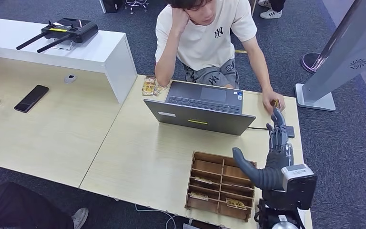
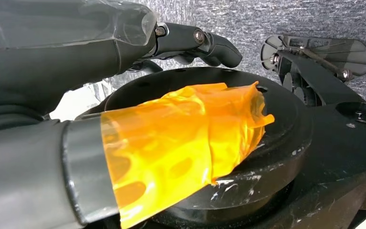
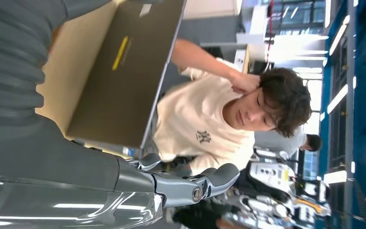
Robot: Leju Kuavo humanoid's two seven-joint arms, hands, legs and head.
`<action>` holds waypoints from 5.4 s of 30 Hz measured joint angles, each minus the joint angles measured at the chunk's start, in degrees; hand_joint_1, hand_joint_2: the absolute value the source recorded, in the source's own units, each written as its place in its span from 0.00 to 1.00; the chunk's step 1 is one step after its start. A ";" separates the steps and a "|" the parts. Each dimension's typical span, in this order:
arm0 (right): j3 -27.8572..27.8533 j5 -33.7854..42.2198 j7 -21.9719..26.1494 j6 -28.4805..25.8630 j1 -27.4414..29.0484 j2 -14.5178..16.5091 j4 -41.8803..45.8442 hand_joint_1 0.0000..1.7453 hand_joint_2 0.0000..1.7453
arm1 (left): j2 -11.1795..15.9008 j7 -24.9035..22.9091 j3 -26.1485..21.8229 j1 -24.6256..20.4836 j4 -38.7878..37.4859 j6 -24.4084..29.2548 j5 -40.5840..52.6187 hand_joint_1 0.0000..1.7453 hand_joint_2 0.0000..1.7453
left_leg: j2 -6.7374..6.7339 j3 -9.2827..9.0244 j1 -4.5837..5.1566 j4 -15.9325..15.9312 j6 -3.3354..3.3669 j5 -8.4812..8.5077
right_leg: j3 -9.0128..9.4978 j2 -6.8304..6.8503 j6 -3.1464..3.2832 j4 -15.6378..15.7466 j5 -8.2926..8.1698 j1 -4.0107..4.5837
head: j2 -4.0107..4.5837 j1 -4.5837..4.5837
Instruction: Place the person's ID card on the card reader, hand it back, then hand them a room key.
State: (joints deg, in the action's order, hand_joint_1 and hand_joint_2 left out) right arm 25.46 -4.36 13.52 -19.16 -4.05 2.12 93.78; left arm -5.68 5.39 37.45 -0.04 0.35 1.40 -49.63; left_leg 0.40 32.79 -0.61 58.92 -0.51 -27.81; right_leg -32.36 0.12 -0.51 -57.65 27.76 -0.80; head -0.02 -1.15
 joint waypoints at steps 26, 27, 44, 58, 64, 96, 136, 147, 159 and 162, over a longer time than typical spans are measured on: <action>-2.84 10.30 -3.12 10.37 6.30 -4.87 4.36 0.00 0.00 | -0.13 -0.23 -3.35 0.69 0.00 -0.74 -3.30 0.00 0.00 | -0.02 -0.01 0.01 0.00 0.00 0.00 | 0.01 0.00 0.00 0.00 0.00 -0.01 | 0.00 -0.01; -3.09 10.27 -3.18 10.44 6.46 -5.13 4.44 0.00 0.00 | -0.13 -0.22 -3.42 0.71 0.00 -0.75 -3.32 0.00 0.00 | -0.02 -0.01 0.01 0.00 0.00 0.00 | 0.01 0.00 0.00 0.00 0.00 -0.01 | 0.00 -0.01; -5.43 9.07 -4.37 11.80 8.43 -7.29 5.98 0.00 1.00 | -0.17 0.36 -3.76 0.84 0.00 -0.51 -3.55 0.00 0.00 | -0.02 -0.01 0.01 0.00 0.00 0.00 | 0.01 0.00 0.00 0.00 0.00 -0.01 | 0.00 -0.01; -5.72 4.05 -5.50 12.38 9.00 -9.09 6.58 0.00 1.00 | -0.24 0.77 -3.85 0.87 0.00 -0.03 -3.66 0.00 0.00 | -0.02 0.00 0.00 0.00 0.00 0.00 | 0.01 0.00 0.00 0.00 0.00 0.00 | 0.00 -0.01; -5.73 1.00 -5.58 12.21 9.15 -9.56 6.97 0.00 1.00 | -0.26 0.77 -3.85 0.89 0.00 -0.03 -3.60 0.00 0.00 | -0.03 0.00 0.00 0.00 0.01 0.00 | 0.01 0.00 0.00 0.00 0.00 0.00 | 0.00 -0.01; 0.01 -45.24 -5.93 1.50 8.16 -22.60 7.74 0.37 1.00 | -0.39 -0.43 -3.85 0.88 0.00 0.15 -2.19 0.00 0.00 | -0.02 0.02 0.02 0.00 0.04 -0.02 | 0.01 0.02 0.00 0.01 0.00 -0.02 | 0.00 -0.01; 6.64 -48.47 -11.67 1.31 5.28 -25.59 3.99 0.70 1.00 | -0.10 -1.29 -3.85 0.83 0.00 -0.68 -2.19 0.00 0.00 | -0.02 0.01 0.01 0.00 0.04 -0.02 | 0.01 0.01 0.00 0.01 0.00 -0.01 | 0.00 -0.01; 7.73 -48.39 -12.21 2.10 5.37 -25.59 3.08 0.60 1.00 | -0.09 -1.63 -3.87 0.79 0.00 -0.65 -2.15 0.00 0.00 | -0.02 0.01 0.01 0.00 0.04 -0.02 | 0.01 0.01 0.00 0.01 0.00 -0.02 | 0.00 -0.01; 8.51 -48.73 -13.06 2.35 5.53 -25.61 2.06 0.53 1.00 | -0.06 -2.18 -4.21 0.77 0.00 -0.59 -2.15 0.00 0.00 | -0.02 0.01 0.01 0.00 0.04 -0.02 | 0.00 0.01 0.00 0.01 0.00 -0.01 | 0.00 -0.01; 8.67 -48.86 -13.15 2.39 5.54 -25.61 1.92 0.48 1.00 | -0.03 -2.27 -4.23 0.76 0.00 -0.55 -2.15 0.00 0.00 | -0.02 0.01 0.01 0.00 0.04 -0.02 | 0.00 0.01 0.00 0.01 0.00 -0.01 | 0.00 -0.01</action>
State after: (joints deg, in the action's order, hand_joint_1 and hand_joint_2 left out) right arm 34.14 -53.22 0.38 -16.77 1.48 -23.50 95.70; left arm -5.70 3.12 33.21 0.72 0.35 0.85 -51.78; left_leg 0.37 32.81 -0.60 58.92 -0.48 -27.83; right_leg -32.36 0.13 -0.52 -57.63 27.76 -0.81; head -0.02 -1.16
